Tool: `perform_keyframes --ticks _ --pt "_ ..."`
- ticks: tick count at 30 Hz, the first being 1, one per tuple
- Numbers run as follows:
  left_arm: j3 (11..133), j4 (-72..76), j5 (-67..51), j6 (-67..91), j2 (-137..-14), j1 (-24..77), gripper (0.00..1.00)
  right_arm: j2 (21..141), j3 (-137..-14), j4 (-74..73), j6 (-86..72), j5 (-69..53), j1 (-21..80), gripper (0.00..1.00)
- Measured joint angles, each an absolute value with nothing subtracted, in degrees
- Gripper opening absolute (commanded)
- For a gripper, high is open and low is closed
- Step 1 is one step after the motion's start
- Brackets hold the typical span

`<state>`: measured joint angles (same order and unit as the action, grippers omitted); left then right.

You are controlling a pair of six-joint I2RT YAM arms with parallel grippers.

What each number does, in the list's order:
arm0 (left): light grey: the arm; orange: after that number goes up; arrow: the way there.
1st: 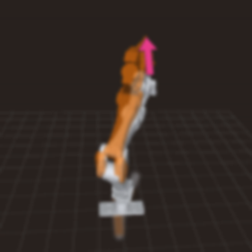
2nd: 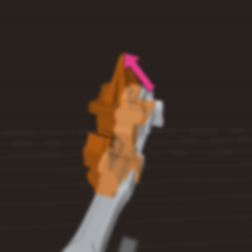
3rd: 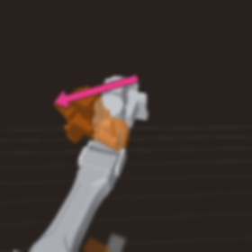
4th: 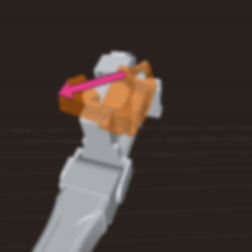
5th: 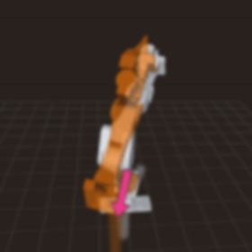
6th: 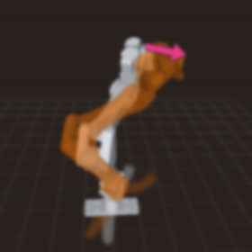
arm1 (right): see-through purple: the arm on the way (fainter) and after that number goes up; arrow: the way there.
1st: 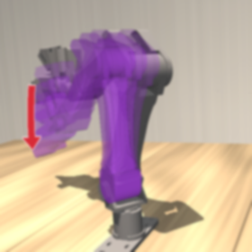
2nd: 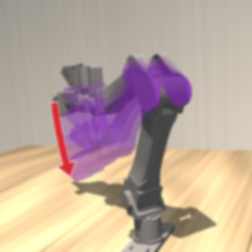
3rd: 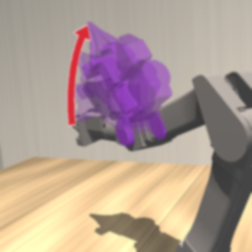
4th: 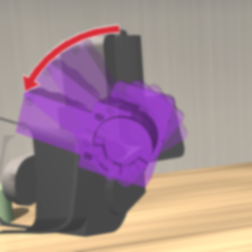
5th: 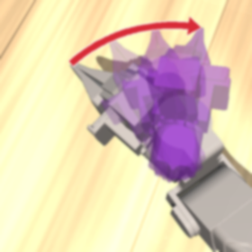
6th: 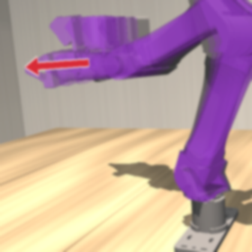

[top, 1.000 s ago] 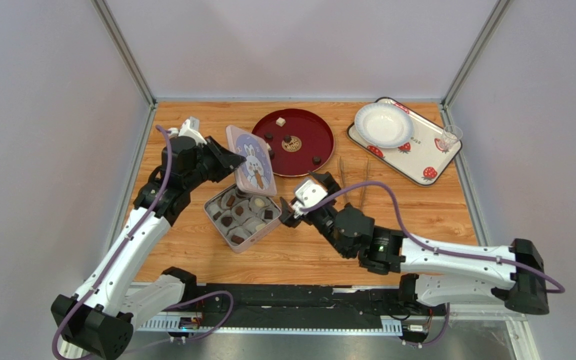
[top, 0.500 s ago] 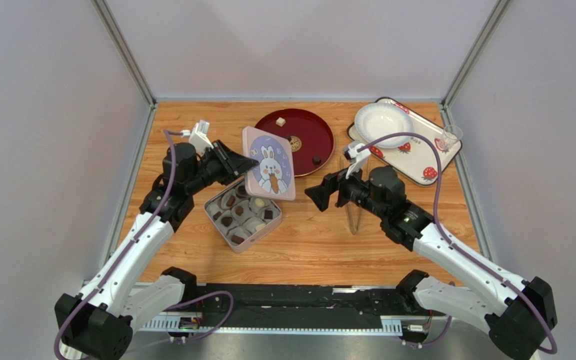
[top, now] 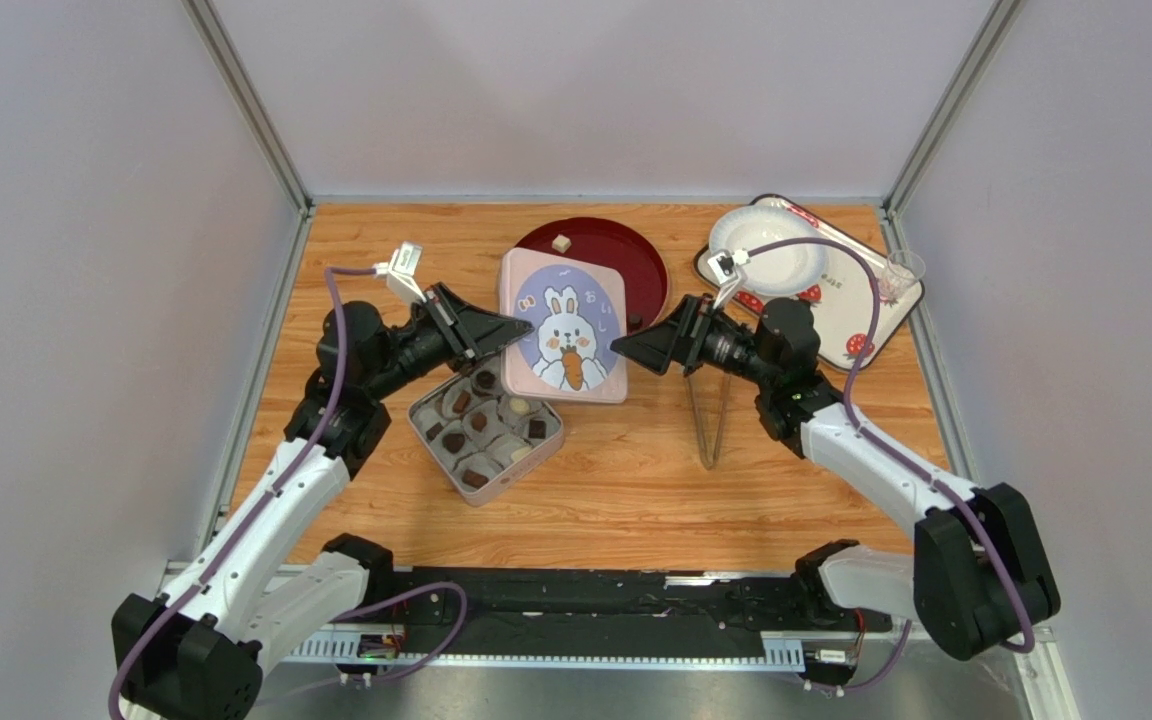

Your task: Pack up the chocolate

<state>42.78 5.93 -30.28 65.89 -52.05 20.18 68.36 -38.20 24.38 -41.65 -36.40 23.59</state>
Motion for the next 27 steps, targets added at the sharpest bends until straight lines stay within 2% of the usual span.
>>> perform_keyframes --ticks 17,23,27 --pt "40.4 15.5 -33.6 71.7 -51.6 21.8 0.00 79.5 -37.5 48.8 -60.8 -47.9 21.9 0.67" --pt "39.4 17.2 -33.8 72.2 -51.6 22.1 0.01 81.4 -37.5 54.8 -66.3 -48.9 21.8 0.48" --pt "39.2 17.3 -33.3 71.5 -51.5 22.1 0.08 81.4 -37.4 56.8 -68.8 -49.2 21.2 0.24"
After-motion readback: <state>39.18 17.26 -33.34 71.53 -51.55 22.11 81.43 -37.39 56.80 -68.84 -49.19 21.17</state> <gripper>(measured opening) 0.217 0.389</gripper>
